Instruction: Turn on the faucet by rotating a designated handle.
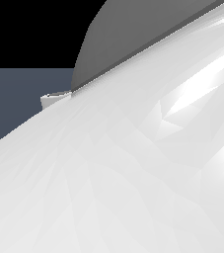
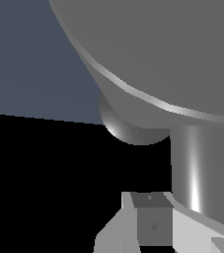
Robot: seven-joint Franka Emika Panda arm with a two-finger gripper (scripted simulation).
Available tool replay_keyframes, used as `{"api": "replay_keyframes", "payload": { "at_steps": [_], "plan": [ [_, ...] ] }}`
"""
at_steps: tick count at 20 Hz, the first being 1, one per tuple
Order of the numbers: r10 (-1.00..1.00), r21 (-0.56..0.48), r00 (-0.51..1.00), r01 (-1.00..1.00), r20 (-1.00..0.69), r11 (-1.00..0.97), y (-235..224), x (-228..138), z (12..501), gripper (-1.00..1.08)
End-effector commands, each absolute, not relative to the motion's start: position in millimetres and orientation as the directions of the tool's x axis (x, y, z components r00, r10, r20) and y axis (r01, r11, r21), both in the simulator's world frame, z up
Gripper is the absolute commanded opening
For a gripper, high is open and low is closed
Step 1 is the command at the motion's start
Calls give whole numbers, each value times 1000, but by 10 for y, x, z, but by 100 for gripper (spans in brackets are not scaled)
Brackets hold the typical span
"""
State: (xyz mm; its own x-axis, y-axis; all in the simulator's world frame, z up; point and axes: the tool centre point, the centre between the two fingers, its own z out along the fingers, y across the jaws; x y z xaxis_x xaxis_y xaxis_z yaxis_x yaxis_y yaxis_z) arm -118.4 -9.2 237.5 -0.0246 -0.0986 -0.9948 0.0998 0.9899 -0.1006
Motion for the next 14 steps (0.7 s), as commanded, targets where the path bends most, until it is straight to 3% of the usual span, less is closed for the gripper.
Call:
{"api": "replay_keyframes", "payload": {
  "at_steps": [1,14],
  "plan": [
    [-36,-36,-26,13,-999,999,462,-1152,2539,-100],
    [-16,-16,0,-15,-1000,1000,877,-1150,2645,-100]
  ]
}}
